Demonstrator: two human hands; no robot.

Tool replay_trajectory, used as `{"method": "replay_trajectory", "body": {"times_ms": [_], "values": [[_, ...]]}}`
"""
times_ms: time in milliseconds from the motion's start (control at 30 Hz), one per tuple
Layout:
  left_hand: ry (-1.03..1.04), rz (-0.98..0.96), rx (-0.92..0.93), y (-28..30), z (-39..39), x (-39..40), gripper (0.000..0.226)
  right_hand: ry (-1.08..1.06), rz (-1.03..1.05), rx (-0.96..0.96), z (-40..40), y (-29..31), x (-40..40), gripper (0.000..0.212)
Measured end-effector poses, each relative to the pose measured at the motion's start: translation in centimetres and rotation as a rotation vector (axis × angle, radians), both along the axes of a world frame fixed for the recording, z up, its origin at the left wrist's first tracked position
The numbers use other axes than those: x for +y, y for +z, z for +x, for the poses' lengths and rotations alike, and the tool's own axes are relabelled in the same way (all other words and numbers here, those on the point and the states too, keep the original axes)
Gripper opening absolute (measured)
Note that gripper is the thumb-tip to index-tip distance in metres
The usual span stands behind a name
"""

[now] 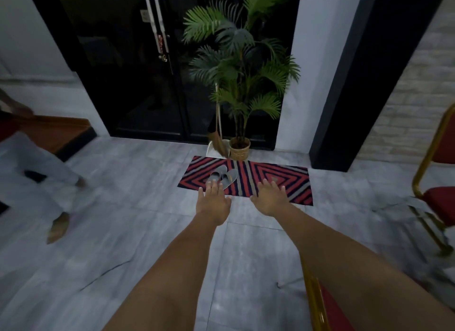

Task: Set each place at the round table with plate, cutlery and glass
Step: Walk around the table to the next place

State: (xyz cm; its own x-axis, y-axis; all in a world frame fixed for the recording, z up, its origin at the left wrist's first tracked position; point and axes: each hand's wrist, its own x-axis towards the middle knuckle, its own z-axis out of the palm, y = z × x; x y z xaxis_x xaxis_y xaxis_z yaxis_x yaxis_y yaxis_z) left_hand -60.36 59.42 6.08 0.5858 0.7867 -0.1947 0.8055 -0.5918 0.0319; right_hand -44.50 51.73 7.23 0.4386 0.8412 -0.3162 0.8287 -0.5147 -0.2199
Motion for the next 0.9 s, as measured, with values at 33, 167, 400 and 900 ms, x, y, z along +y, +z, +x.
{"method": "replay_trajectory", "body": {"times_ms": [33, 167, 400, 900], "values": [[-0.018, -0.003, -0.005, -0.2, 0.9, 1.1, 0.060, -0.021, -0.007, 0.000, 0.7, -0.3, 0.7, 0.064], [-0.120, -0.015, -0.025, -0.9, 4.5, 5.2, 0.059, -0.095, -0.021, -0.023, 3.4, -1.6, 3.3, 0.063], [-0.284, -0.079, -0.027, -2.0, 11.4, 13.8, 0.060, -0.283, -0.033, -0.002, 8.1, -3.3, 7.7, 0.055], [-0.644, -0.173, 0.038, -4.0, 31.0, 21.2, 0.061, -0.659, -0.072, 0.021, 21.9, -5.3, 12.4, 0.057]]}}
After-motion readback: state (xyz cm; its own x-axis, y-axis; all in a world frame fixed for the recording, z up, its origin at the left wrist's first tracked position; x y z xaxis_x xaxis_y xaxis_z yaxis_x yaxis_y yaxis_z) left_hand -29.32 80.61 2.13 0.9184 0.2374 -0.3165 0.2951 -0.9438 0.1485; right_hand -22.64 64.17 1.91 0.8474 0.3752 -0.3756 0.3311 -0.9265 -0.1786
